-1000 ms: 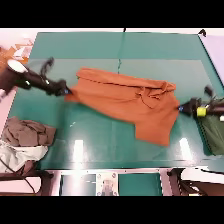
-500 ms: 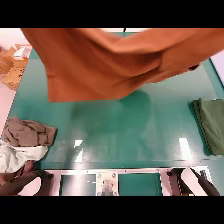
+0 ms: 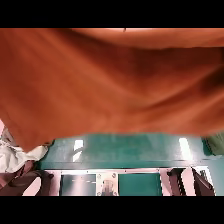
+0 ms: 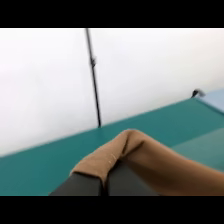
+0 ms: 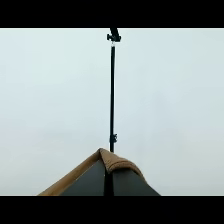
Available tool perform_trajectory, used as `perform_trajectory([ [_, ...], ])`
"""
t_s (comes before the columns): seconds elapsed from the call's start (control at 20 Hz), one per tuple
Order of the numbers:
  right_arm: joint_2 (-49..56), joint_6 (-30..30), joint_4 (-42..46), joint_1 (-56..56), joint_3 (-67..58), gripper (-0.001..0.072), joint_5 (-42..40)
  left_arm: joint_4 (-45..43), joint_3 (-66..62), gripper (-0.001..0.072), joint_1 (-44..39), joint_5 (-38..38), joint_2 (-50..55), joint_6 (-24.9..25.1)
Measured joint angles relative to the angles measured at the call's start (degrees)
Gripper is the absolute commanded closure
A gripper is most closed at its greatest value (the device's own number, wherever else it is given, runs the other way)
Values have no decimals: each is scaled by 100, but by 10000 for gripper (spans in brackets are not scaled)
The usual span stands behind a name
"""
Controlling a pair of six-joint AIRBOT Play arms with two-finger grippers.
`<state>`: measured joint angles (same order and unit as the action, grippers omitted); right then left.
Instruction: Fold the shirts.
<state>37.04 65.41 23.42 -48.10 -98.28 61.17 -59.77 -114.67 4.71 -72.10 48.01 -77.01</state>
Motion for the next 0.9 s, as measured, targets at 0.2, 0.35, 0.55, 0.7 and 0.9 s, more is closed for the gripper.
perform_trajectory([
  [0.2, 166, -175, 7, 267, 1368, 696, 7, 52, 1729, 685, -2, 339, 44, -92],
  [0.35, 599, -647, -9, 907, 2756, 696, -245, 669, 3220, 685, -2, 994, 468, 306],
  [0.55, 1937, -1200, -28, 1753, 3958, 696, -1165, 1694, 4424, 685, -4, 1888, 1790, 1113],
  [0.7, 3401, -1366, -66, 2063, 3895, 696, -1598, 2621, 4597, 686, -9, 2249, 3091, 1727],
  [0.9, 5283, -1185, -87, 2199, 2839, 696, -1510, 3545, 4035, 686, -7, 2437, 4516, 2168],
])
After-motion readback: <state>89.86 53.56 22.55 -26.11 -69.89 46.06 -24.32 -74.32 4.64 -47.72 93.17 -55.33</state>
